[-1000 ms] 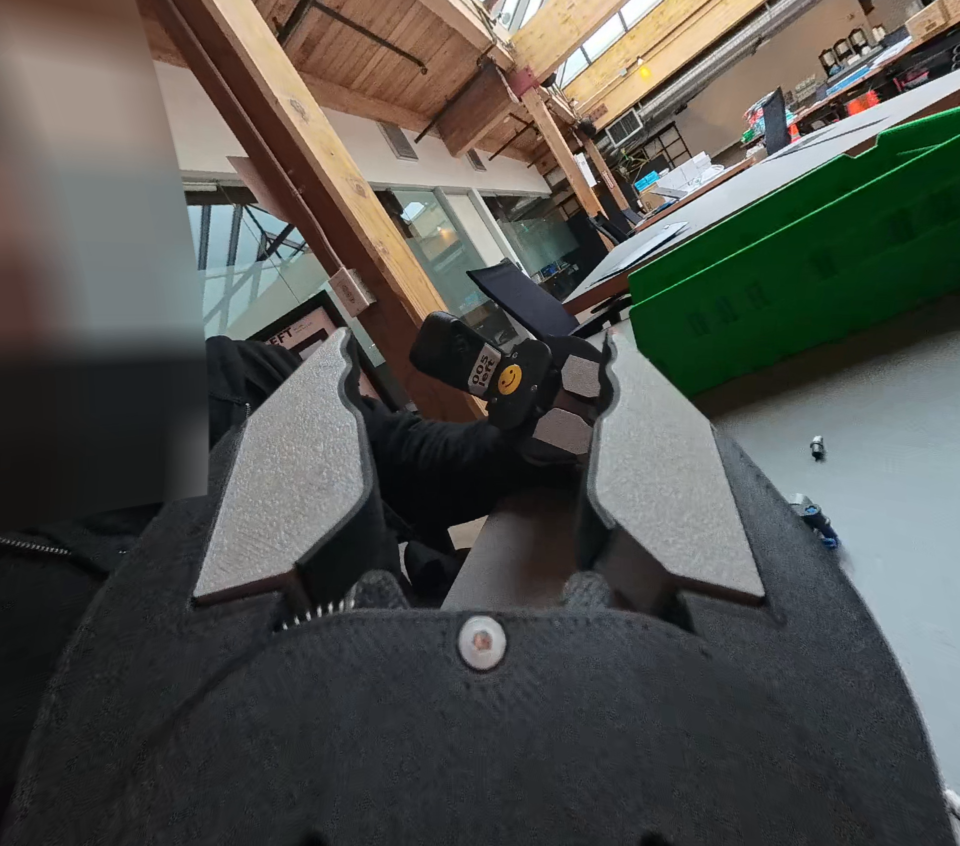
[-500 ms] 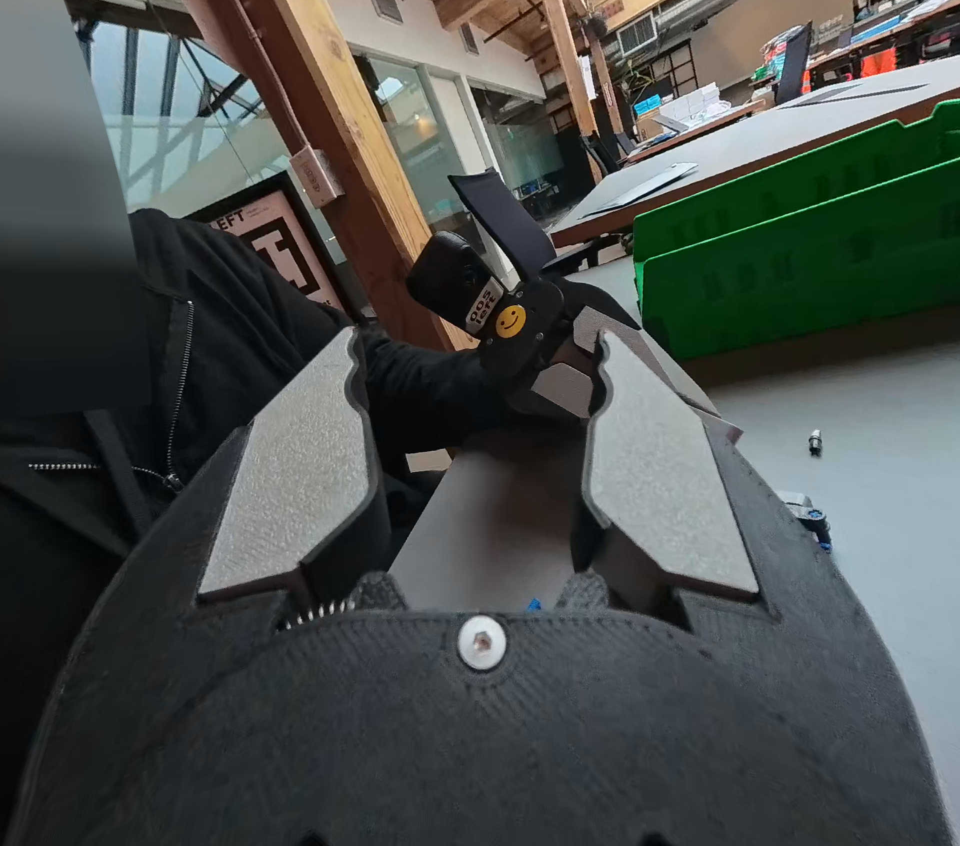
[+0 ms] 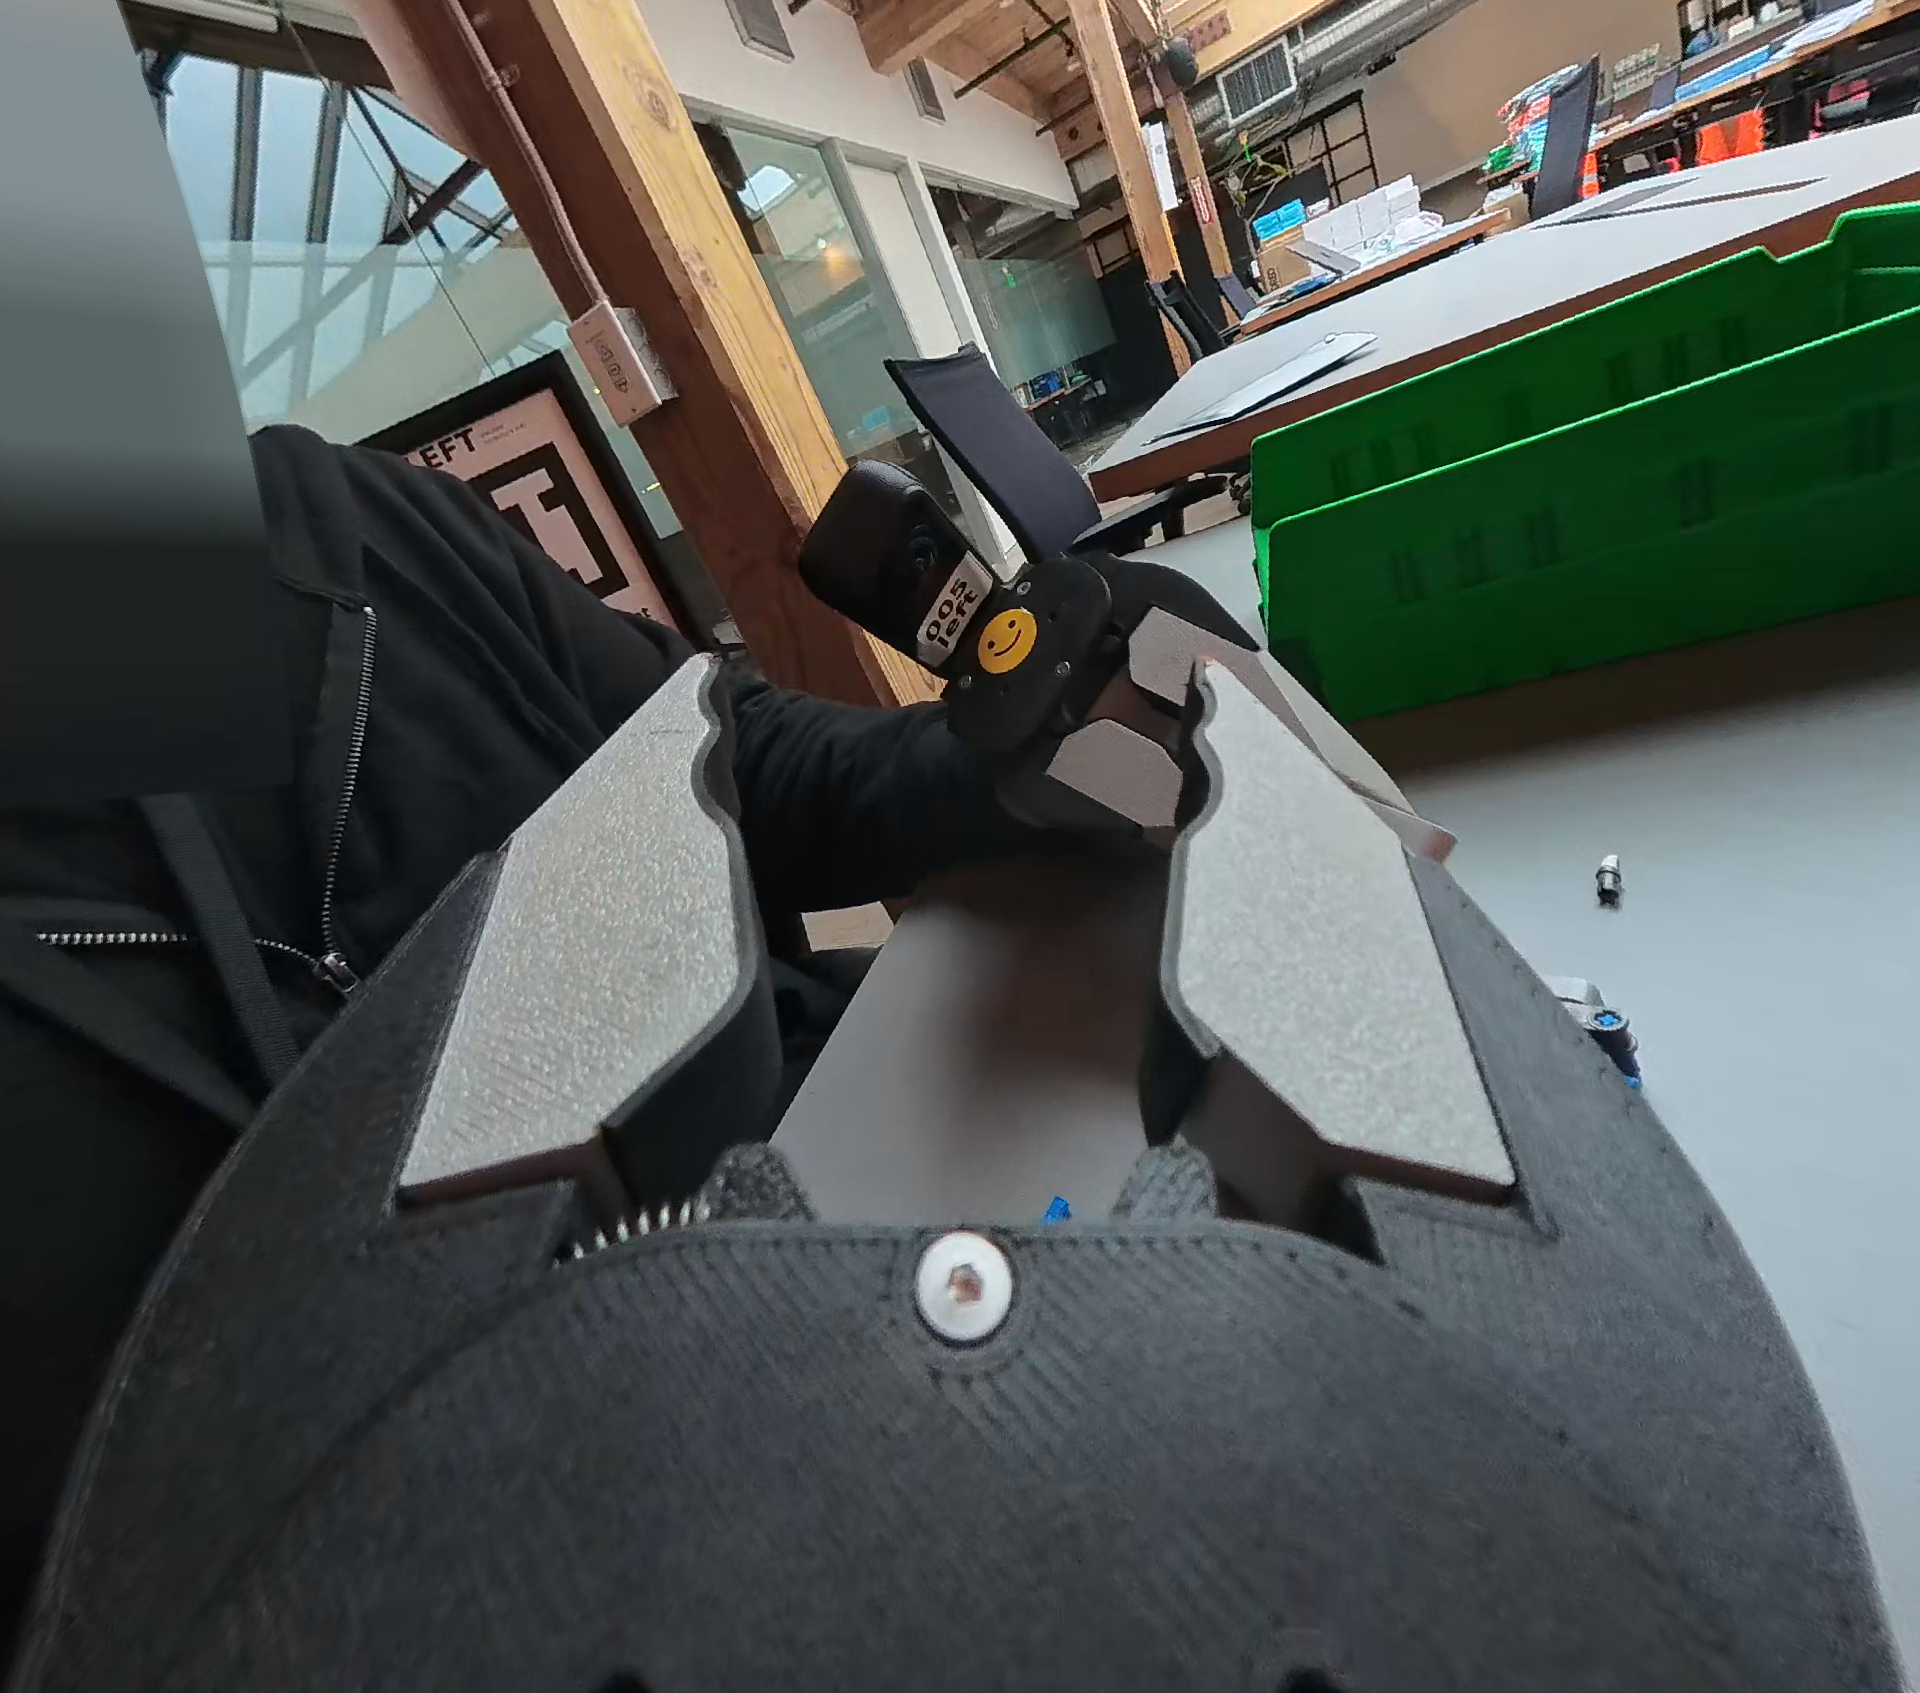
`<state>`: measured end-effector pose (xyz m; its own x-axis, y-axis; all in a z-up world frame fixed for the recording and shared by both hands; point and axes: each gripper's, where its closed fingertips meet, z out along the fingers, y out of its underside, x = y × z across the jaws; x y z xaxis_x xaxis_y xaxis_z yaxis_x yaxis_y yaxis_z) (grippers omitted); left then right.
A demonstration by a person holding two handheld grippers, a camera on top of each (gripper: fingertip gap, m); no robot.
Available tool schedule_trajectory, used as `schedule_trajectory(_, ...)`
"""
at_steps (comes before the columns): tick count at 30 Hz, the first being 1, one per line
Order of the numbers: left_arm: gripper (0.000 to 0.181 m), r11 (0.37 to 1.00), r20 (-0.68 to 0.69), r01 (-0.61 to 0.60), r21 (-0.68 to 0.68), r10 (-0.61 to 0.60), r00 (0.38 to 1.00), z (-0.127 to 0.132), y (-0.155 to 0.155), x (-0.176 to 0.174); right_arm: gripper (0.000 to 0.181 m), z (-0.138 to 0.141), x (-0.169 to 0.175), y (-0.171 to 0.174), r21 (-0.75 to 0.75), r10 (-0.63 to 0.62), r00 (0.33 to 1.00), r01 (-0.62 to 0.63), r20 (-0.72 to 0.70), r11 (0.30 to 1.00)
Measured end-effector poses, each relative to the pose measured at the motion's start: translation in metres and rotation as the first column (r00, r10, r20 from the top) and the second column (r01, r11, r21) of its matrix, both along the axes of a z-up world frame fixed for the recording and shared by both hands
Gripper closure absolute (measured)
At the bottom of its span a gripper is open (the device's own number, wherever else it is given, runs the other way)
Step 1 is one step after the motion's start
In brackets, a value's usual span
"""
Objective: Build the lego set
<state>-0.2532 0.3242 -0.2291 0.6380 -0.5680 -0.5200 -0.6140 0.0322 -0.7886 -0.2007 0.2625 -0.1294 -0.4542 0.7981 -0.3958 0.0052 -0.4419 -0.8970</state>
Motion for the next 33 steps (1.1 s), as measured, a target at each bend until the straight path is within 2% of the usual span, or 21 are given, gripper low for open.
schedule_trajectory(3,0.175,1.0,0.021,0.017,0.009,-0.017,1.0,0.004,-0.002,0.002,0.099,-0.001,0.0,0.004,0.005,-0.023,1.0,0.023,0.007,1.0)
schedule_trajectory(5,0.175,0.996,0.084,0.09,-0.01,-0.089,0.992,0.008,-0.009,0.01,0.117,-0.011,-0.004,0.02,0.02,-0.128,0.989,0.127,0.069,0.992)
schedule_trajectory(6,0.175,0.99,0.144,0.142,-0.018,-0.138,0.98,0.013,-0.015,0.016,0.127,-0.022,-0.006,0.035,0.038,-0.213,0.968,0.21,0.131,0.977)
schedule_trajectory(7,0.175,0.984,0.215,0.178,-0.023,-0.169,0.962,0.02,-0.019,0.019,0.127,-0.034,-0.007,0.047,0.07,-0.285,0.939,0.277,0.193,0.958)
schedule_trajectory(8,0.175,0.974,0.302,0.223,-0.034,-0.202,0.932,0.028,-0.024,0.022,0.121,-0.04,-0.007,0.052,0.101,-0.315,0.922,0.299,0.224,0.949)
schedule_trajectory(10,0.175,0.955,0.461,0.287,-0.066,-0.226,0.858,0.04,-0.028,0.021,0.129,-0.035,-0.007,0.044,0.12,-0.288,0.938,0.269,0.194,0.956)
schedule_trajectory(11,0.176,0.947,0.524,0.317,-0.06,-0.241,0.817,0.048,-0.03,0.018,0.13,-0.033,-0.009,0.041,0.123,-0.284,0.941,0.264,0.185,0.957)
schedule_trajectory(12,0.176,0.925,0.606,0.377,-0.043,-0.276,0.746,0.058,-0.035,0.018,0.131,-0.035,-0.011,0.039,0.138,-0.286,0.938,0.262,0.196,0.955)
schedule_trajectory(13,0.176,0.885,0.7,0.464,-0.042,-0.305,0.646,0.067,-0.043,0.02,0.133,-0.037,-0.012,0.037,0.161,-0.284,0.937,0.254,0.205,0.954)
schedule_trajectory(15,0.175,0.751,0.852,0.651,-0.107,-0.268,0.449,0.069,-0.054,0.025,0.14,-0.038,-0.014,0.032,0.206,-0.285,0.938,0.245,0.196,0.948)
schedule_trajectory(16,0.175,0.689,0.885,0.71,-0.144,-0.231,0.404,0.066,-0.057,0.028,0.141,-0.037,-0.015,0.028,0.224,-0.277,0.943,0.234,0.185,0.946)
schedule_trajectory(17,0.175,0.677,0.887,0.716,-0.167,-0.214,0.409,0.063,-0.056,0.031,0.143,-0.036,-0.016,0.023,0.239,-0.258,0.951,0.213,0.173,0.947)
schedule_trajectory(19,0.175,0.705,0.861,0.684,-0.187,-0.218,0.46,0.059,-0.054,0.033,0.146,-0.034,-0.017,0.017,0.263,-0.245,0.957,0.198,0.158,0.944)
schedule_trajectory(23,0.175,0.732,0.854,0.639,-0.237,-0.156,0.496,0.053,-0.045,0.032,0.146,-0.036,-0.019,0.016,0.262,-0.241,0.956,0.194,0.165,0.946)
schedule_trajectory(26,0.175,0.69,0.845,0.663,-0.29,-0.141,0.516,0.046,-0.051,0.04,0.145,-0.035,-0.02,0.017,0.223,-0.237,0.958,0.199,0.159,0.954)
schedule_trajectory(28,0.175,0.669,0.82,0.667,-0.33,-0.148,0.554,0.04,-0.055,0.048,0.146,-0.036,-0.022,0.017,0.196,-0.222,0.96,0.188,0.169,0.962)
schedule_trajectory(29,0.175,0.659,0.81,0.671,-0.34,-0.158,0.565,0.038,-0.058,0.051,0.151,-0.036,-0.021,0.015,0.199,-0.21,0.963,0.175,0.171,0.964)
schedule_trajectory(31,0.175,0.651,0.807,0.679,-0.339,-0.17,0.566,0.038,-0.06,0.054,0.175,-0.038,-0.021,0.009,0.235,-0.194,0.966,0.152,0.17,0.96)
schedule_trajectory(33,0.175,0.658,0.813,0.672,-0.338,-0.155,0.561,0.038,-0.057,0.051,0.176,-0.038,-0.02,0.009,0.256,-0.207,0.963,0.158,0.175,0.954)
